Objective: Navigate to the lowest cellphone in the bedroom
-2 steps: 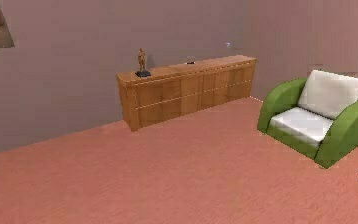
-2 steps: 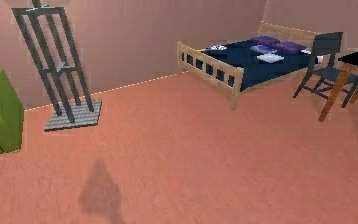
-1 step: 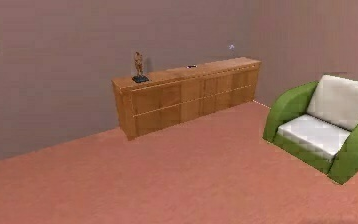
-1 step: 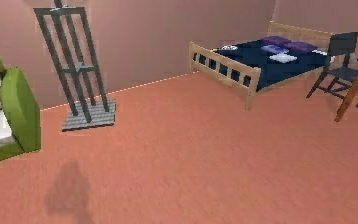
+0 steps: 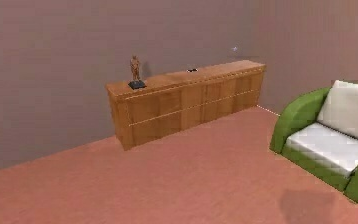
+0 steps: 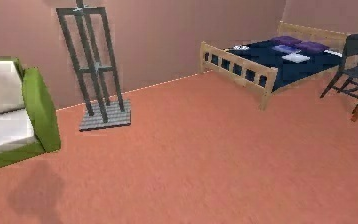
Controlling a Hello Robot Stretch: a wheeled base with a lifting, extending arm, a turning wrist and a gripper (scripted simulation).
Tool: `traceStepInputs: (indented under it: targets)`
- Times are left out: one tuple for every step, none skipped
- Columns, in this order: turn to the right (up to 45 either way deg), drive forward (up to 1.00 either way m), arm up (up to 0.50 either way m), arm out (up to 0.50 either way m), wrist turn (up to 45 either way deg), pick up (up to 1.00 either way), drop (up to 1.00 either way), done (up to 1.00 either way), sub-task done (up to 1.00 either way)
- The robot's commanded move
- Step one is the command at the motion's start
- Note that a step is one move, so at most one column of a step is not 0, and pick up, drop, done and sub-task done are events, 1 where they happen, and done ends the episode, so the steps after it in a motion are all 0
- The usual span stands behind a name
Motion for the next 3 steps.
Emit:
traceStepInputs:
  targets:
    - [9.0,0.00,0.00,0.00,0.0,0.00,0.00,0.00,0.00]
    - [0.0,1.00,0.00,0.00,0.0,0.00,0.00,0.00,0.00]
    - [0.0,0.75,0.00,0.00,0.0,0.00,0.00,0.00,0.00]
